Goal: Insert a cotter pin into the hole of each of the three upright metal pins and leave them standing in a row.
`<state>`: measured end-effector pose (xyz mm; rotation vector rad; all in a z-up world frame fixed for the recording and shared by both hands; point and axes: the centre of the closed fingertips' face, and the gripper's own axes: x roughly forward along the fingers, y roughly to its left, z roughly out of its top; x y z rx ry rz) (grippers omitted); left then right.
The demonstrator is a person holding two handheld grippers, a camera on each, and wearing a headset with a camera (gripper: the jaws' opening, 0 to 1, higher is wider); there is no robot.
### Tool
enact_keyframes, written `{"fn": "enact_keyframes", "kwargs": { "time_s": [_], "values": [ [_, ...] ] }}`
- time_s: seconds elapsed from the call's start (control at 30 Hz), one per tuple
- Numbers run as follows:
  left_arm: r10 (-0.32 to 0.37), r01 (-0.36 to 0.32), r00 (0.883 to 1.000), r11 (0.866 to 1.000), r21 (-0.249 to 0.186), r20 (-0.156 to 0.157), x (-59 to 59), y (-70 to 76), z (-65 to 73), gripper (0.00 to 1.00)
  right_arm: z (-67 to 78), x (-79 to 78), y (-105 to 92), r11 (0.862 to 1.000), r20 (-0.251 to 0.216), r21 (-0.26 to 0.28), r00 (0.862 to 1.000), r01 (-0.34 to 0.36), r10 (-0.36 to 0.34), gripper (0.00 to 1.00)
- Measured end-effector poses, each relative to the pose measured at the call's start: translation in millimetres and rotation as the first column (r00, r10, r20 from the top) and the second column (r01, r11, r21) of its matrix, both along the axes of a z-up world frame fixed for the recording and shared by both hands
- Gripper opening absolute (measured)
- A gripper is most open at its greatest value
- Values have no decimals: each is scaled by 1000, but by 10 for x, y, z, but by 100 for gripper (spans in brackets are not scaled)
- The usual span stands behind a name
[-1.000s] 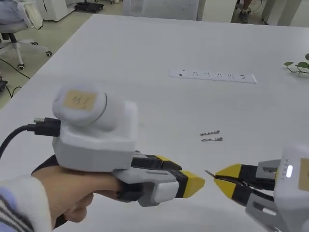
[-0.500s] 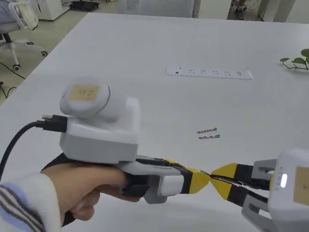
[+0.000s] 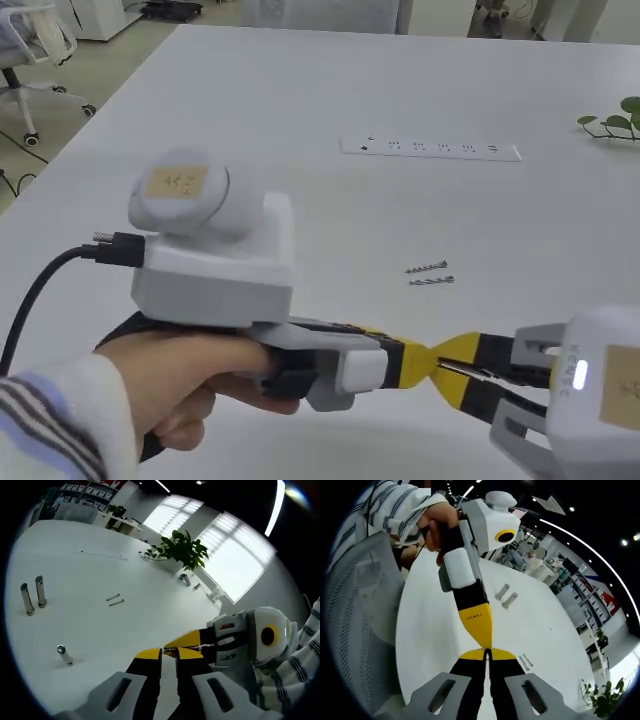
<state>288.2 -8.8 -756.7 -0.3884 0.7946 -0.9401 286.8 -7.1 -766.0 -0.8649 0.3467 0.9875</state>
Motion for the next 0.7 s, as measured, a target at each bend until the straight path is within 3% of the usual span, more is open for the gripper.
{"fn": "enact_keyframes", "kwargs": {
  "time_s": [0.63,0.7],
  "values": [
    [29,-29,1000,1000,-12,-7,51,60,8,1,45,33,15,1000,31,-5,999,-24,24,2],
    [21,-21,1000,1000,-2,7,42,59,5,1,40,31,17,1000,32,-9,999,-29,29,2]
  ]
}}
